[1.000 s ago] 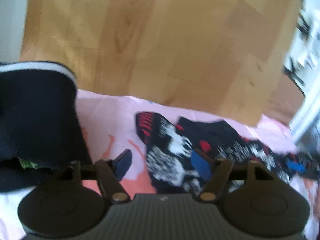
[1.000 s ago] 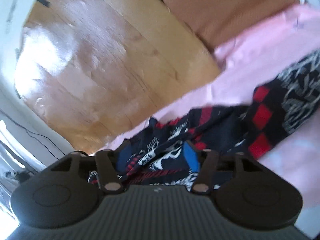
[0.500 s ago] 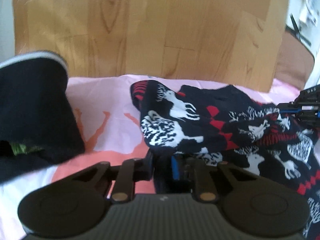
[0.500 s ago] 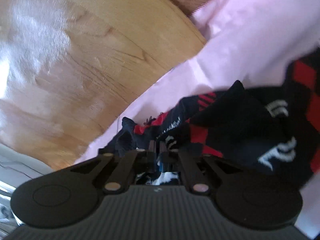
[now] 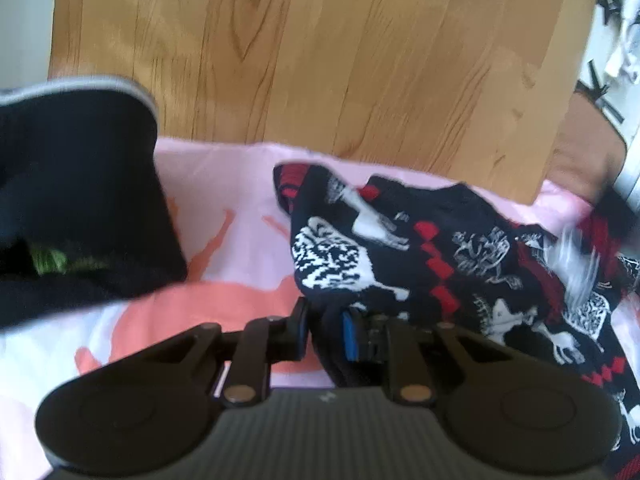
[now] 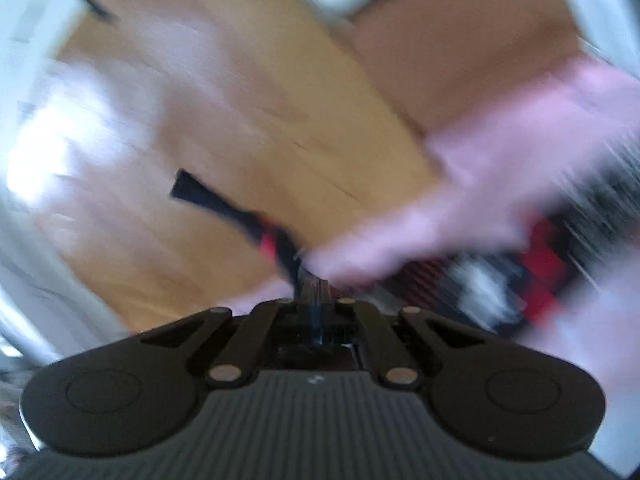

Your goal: Fold small clothes

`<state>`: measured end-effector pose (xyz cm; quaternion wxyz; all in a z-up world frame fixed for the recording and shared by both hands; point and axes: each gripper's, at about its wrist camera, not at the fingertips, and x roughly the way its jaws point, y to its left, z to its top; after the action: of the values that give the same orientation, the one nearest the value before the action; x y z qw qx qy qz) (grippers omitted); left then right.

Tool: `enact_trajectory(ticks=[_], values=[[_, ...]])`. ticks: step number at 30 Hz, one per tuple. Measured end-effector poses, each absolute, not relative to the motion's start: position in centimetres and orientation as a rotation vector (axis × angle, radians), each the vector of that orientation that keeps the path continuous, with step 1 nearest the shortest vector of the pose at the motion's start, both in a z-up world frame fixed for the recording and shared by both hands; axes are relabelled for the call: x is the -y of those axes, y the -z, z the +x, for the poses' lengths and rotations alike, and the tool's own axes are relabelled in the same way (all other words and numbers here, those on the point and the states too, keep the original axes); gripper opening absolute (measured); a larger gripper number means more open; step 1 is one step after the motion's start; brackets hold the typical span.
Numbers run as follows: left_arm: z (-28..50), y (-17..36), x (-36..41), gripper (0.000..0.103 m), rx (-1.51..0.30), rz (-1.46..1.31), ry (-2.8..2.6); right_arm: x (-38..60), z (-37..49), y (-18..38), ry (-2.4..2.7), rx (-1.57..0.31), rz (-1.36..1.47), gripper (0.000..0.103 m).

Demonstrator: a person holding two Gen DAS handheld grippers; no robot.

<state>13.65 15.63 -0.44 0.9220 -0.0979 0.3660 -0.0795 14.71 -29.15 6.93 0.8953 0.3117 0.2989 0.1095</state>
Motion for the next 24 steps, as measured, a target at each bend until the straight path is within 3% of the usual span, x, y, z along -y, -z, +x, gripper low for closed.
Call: enact_trajectory(ticks=[2, 4, 5, 7, 9, 10, 11, 19, 24], values=[[13.5, 0.1, -15.7, 0.017, -0.759, -0.203, 0.163, 30.5, 14.0, -3.3, -0.083, -0.749, 0.654, 0.001], [12.8, -0.3, -15.9, 0.021, -0.744, -0.208, 0.177, 32.2, 12.7, -2.5, -0.098, -0.712, 0.747, 0.001], [12.4, -0.5, -16.2, 0.022, -0.734, -0.216, 0.183, 32.8, 12.3, -3.0, -0.101, -0.708, 0.76, 0.009], [12.1, -1.0, -16.8, 0.036, -0.713, -0.248, 0.19, 32.9, 11.5, -4.7, -0.09, -0.647, 0.7, 0.014], [12.3, -1.4, -17.3, 0.047, -0.692, -0.272, 0.188, 32.7, 11.4, -6.1, -0.095, -0.602, 0.61, 0.029], [12.6, -1.6, -17.5, 0.051, -0.692, -0.281, 0.183, 32.6, 11.6, -6.5, -0.1, -0.587, 0.586, 0.049], [13.1, -1.7, -17.5, 0.052, -0.699, -0.285, 0.18, 32.5, 11.7, -6.9, -0.112, -0.572, 0.571, 0.063], [14.9, -3.5, -15.8, 0.059, -0.684, -0.255, 0.195, 27.8, 12.5, -6.3, -0.119, -0.57, 0.233, 0.064], [13.0, -3.0, -16.2, 0.064, -0.72, -0.192, 0.223, 29.4, 13.6, -6.2, -0.043, -0.553, 0.226, 0.064]])
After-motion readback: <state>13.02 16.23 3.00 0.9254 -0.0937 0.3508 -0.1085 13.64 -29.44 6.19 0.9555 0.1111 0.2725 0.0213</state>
